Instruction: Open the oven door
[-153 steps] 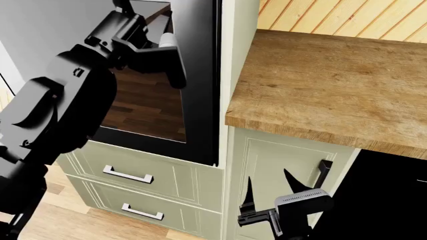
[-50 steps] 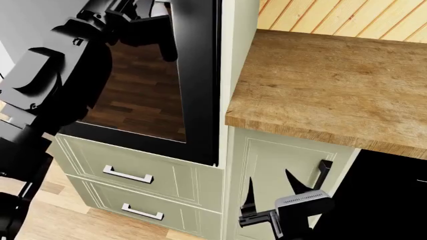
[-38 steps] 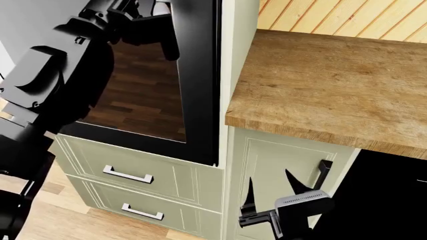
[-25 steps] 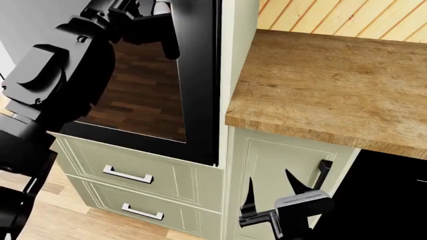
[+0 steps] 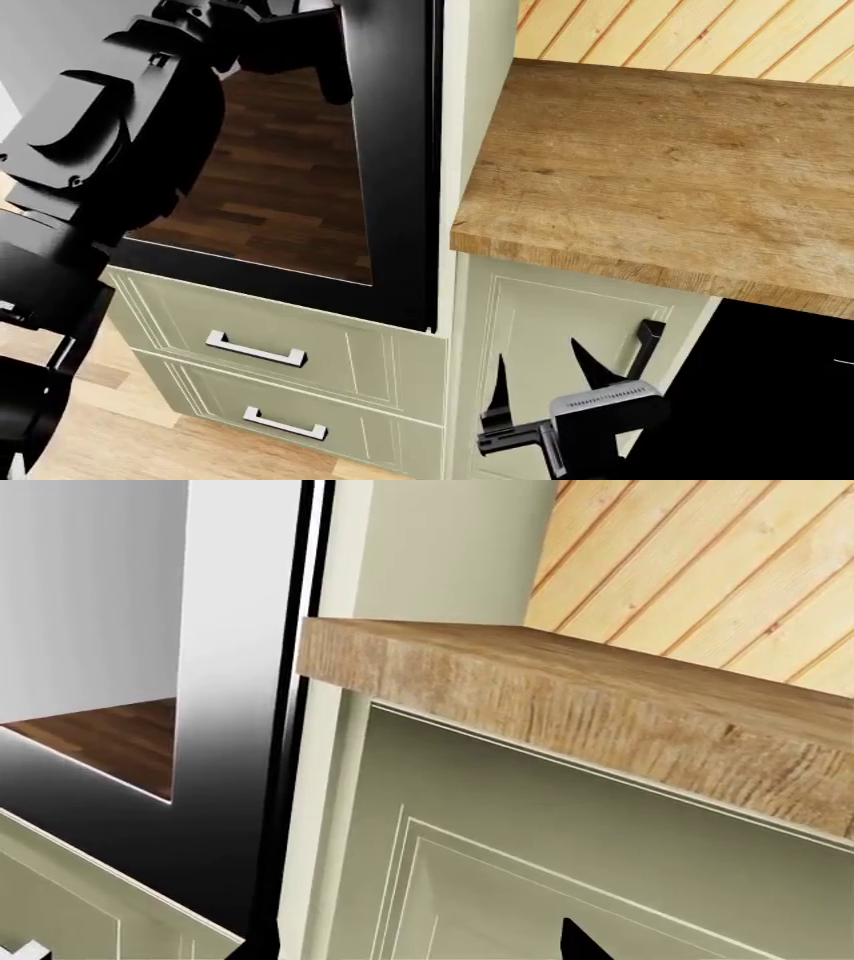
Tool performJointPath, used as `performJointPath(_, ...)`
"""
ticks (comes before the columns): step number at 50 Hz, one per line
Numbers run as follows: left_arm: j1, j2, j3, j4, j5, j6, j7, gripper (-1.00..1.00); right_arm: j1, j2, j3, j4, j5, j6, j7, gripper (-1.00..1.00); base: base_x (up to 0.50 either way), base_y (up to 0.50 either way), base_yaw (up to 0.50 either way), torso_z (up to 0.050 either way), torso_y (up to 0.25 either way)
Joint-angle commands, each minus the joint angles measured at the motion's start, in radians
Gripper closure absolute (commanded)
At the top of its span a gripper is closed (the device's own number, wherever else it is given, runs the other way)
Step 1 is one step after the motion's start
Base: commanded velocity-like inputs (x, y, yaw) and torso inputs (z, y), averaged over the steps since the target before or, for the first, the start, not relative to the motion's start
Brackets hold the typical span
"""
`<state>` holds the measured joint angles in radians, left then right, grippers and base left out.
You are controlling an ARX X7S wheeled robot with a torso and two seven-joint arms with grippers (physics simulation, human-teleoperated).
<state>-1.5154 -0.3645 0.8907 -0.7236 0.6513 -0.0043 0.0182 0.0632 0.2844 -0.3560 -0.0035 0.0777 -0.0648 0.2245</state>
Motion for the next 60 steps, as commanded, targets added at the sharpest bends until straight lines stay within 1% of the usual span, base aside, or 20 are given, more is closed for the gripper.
performJointPath(1,-0.023,0.016,-0.003,-0.023,0.001,0.009,-0.010,-1.00,0.002,0.003,-0.005,0.001,0.002,-0.001,0.002,-1.00,0.00,0.00,0.00,0.000,0.000)
performJointPath(15,-0.022,0.023,0.001,-0.023,-0.003,0.013,-0.003,-1.00,0.005,0.004,-0.009,0.018,0.004,-0.016,0.005,-1.00,0.00,0.00,0.00,0.000,0.000)
performJointPath(20,-0.043,0.039,0.009,-0.088,-0.003,0.033,-0.022,-1.00,0.004,0.006,-0.009,0.011,0.006,-0.010,0.008,-1.00,0.00,0.00,0.00,0.000,0.000)
performJointPath(49,-0.071,0.075,0.015,-0.154,-0.011,0.051,-0.041,-1.00,0.007,0.013,-0.019,0.008,0.008,-0.009,0.017,-1.00,0.00,0.00,0.00,0.000,0.000)
performJointPath(60,-0.085,0.099,0.023,-0.214,-0.012,0.065,-0.058,-1.00,0.006,0.016,-0.023,0.004,0.007,-0.008,0.023,-1.00,0.00,0.00,0.00,0.000,0.001)
